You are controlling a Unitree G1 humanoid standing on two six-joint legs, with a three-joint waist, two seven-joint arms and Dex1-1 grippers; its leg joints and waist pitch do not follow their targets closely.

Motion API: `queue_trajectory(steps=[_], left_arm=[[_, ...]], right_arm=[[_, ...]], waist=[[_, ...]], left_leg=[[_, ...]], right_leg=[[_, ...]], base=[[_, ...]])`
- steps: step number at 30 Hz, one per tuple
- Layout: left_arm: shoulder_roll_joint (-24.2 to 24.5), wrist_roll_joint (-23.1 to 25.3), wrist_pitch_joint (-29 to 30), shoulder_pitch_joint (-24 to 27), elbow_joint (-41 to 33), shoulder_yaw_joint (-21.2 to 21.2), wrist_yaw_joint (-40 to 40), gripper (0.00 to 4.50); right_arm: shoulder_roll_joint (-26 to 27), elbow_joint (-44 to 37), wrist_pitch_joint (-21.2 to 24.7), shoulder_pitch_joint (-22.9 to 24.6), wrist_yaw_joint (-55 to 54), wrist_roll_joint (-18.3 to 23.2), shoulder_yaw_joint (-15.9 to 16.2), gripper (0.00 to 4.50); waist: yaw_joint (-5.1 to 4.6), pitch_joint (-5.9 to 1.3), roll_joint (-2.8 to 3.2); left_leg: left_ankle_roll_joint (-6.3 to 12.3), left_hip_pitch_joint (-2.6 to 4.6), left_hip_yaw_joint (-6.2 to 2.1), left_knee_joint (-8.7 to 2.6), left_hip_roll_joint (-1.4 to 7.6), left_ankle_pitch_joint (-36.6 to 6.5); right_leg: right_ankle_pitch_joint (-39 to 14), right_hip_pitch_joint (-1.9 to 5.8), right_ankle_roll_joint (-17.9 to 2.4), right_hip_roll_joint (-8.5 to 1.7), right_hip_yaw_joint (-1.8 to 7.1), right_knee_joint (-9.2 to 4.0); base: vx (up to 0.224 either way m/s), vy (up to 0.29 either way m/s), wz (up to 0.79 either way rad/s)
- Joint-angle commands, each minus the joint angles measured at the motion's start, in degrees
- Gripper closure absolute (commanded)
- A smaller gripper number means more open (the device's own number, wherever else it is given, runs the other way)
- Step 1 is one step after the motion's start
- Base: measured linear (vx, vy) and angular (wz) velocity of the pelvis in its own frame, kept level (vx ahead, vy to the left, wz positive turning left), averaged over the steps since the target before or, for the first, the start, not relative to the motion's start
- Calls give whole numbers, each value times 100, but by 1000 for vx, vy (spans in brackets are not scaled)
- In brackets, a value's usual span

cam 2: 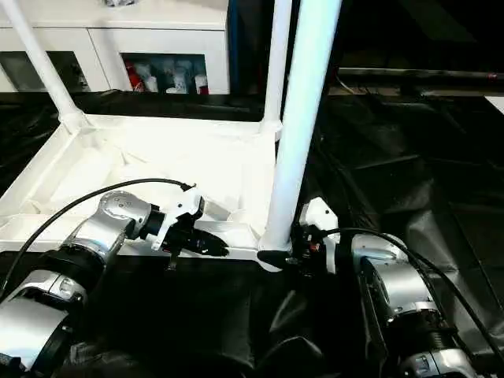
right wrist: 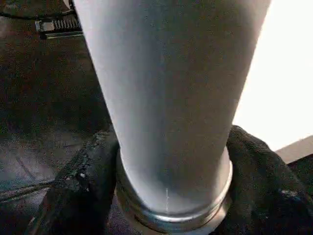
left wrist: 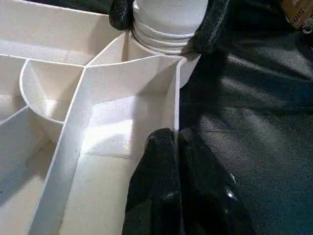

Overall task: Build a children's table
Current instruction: Rotate leg to tighten

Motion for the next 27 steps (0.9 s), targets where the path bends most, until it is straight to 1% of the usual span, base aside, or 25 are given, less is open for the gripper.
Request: queue_trajectory(steps=[1,3,4,5,6,7,8,9,10,11,12,13,14,15,16,17,18,19,21,22,23,24,25,26,27], left_arm=[[-183,-226,-37,-40,-176,94,167,450],[-313,-163,-80,-97,-34,150,564,450],[-377,-113,-95,-134,51,164,783,450],[-445,-60,-100,-172,136,179,1015,450],[-491,-41,-90,-193,184,187,1128,450],[-659,9,-98,-264,338,220,1503,450],[-659,9,-98,-264,338,220,1503,450],[-852,3,-55,-341,459,264,1797,450],[-920,0,-39,-368,500,280,1899,450],[-1131,22,-29,-468,627,306,2306,450],[-1261,47,-21,-535,701,299,2528,450],[-1261,47,-21,-535,701,299,2528,450],[-1380,64,-8,-597,767,291,2699,450],[-1488,81,18,-649,815,266,2789,450],[-1488,81,18,-649,815,266,2789,450],[-1518,146,8,-682,842,223,2753,450],[-1518,147,8,-683,843,224,2752,450],[-1534,153,-3,-714,897,245,2722,450],[-1503,147,-8,-708,895,248,2657,450],[-1470,146,-25,-701,900,245,2597,450],[-1416,152,-59,-686,903,237,2518,450],[-1362,146,-90,-664,888,227,2406,450],[-1274,125,-116,-615,821,203,2196,450],[-1272,124,-116,-614,819,202,2191,450],[-1102,43,-151,-505,642,151,1686,450]], right_arm=[[209,240,-173,61,-510,-231,24,171],[396,675,-269,-77,-1309,-461,-128,176],[471,840,-279,-136,-1620,-530,-189,178],[556,971,-266,-182,-1915,-575,-256,178],[614,1026,-258,-203,-2073,-584,-297,179],[807,1185,-236,-271,-2591,-613,-422,179],[807,1185,-236,-271,-2591,-613,-422,180],[991,1289,-185,-339,-3004,-605,-523,180],[1055,1327,-167,-364,-3146,-602,-556,180],[1305,1461,-64,-478,-3647,-563,-694,180],[1454,1542,-13,-556,-3919,-587,-717,180],[1454,1542,-13,-556,-3919,-587,-717,180],[1591,1611,-2,-628,-4130,-648,-687,180],[1739,1629,-24,-679,-4174,-686,-611,180],[1739,1629,-24,-679,-4174,-686,-611,180],[1810,1504,-87,-647,-3792,-580,-500,180],[1812,1499,-88,-646,-3778,-576,-497,124],[1842,1372,-101,-604,-3428,-470,-420,110],[1812,1312,-125,-587,-3304,-484,-362,108],[1778,1283,-178,-585,-3275,-554,-317,97],[1712,1261,-227,-587,-3202,-599,-274,97],[1641,1227,-264,-579,-3052,-586,-248,84],[1506,1110,-288,-532,-2737,-507,-207,84],[1503,1107,-288,-531,-2729,-505,-206,84],[1232,819,-207,-406,-2116,-334,-129,84]], waist=[[-24,-347,-85],[-56,-341,-84],[-125,-324,-88],[-145,-321,-102],[-169,-321,-103],[-186,-306,-95],[-186,-306,-95],[-191,-310,-106],[-195,-314,-102],[-196,-313,-93],[-206,-319,-90],[-214,-324,-92],[-208,-332,-65],[-211,-326,-53],[-209,-336,-76],[-203,-339,-75],[-195,-338,-75],[-190,-345,-74],[-180,-345,-71],[-175,-345,-70],[-173,-346,-72],[-164,-348,-80],[-159,-347,-78],[-160,-346,-89],[-130,-338,-98]], left_leg=[[251,162,-346,-442,674,-1093],[128,182,-365,-460,662,-1229],[53,159,-381,-481,656,-1296],[23,172,-385,-487,651,-1361],[-10,206,-378,-472,640,-1460],[-5,197,-376,-477,645,-1461],[-5,197,-376,-477,645,-1461],[-14,208,-381,-473,631,-1509],[-22,212,-373,-469,626,-1460],[-31,206,-384,-481,636,-1448],[-37,219,-380,-482,636,-1472],[-56,224,-382,-484,633,-1446],[-65,224,-385,-482,633,-1417],[-33,215,-377,-484,629,-1414],[13,198,-373,-478,621,-1349],[59,191,-367,-470,616,-1311],[103,186,-365,-463,616,-1276],[205,176,-358,-454,612,-1171],[257,174,-359,-449,618,-1143],[263,176,-360,-449,627,-1150],[268,174,-359,-451,627,-1148],[279,177,-357,-446,625,-1125],[288,176,-357,-445,626,-1110],[307,165,-354,-442,622,-1102],[390,153,-358,-448,633,-1060]], right_leg=[[-1005,164,-1406,-684,362,-445],[-1210,156,-1397,-687,357,-473],[-1276,160,-1408,-670,354,-464],[-1368,162,-1393,-672,353,-487],[-1513,150,-1363,-674,365,-514],[-1549,143,-1349,-678,383,-524],[-1549,143,-1349,-678,383,-524],[-1664,147,-1301,-680,382,-544],[-1660,139,-1284,-681,391,-546],[-1629,147,-1271,-675,385,-549],[-1570,128,-1283,-666,390,-539],[-1532,132,-1284,-662,385,-534],[-1458,146,-1296,-665,385,-523],[-1326,146,-1292,-659,387,-522],[-1194,172,-1301,-662,386,-510],[-1124,178,-1306,-666,390,-508],[-1071,183,-1307,-672,391,-507],[-928,196,-1319,-665,385,-495],[-937,197,-1325,-664,377,-493],[-957,195,-1331,-669,378,-492],[-967,198,-1330,-666,375,-491],[-959,203,-1328,-663,372,-489],[-950,203,-1330,-665,373,-490],[-947,209,-1331,-666,372,-491],[-918,236,-1317,-654,356,-480]], base=[[0,0,0],[0,0,0],[0,0,0],[0,0,0],[0,0,0],[0,0,0],[0,0,0],[0,0,0],[0,0,0],[0,0,0],[0,0,0],[0,0,0],[0,0,0],[0,0,0],[0,0,0],[0,0,0],[0,0,0],[0,0,0],[0,0,0],[0,0,0],[0,0,0],[0,0,0],[0,0,0],[0,0,0],[0,0,0]])
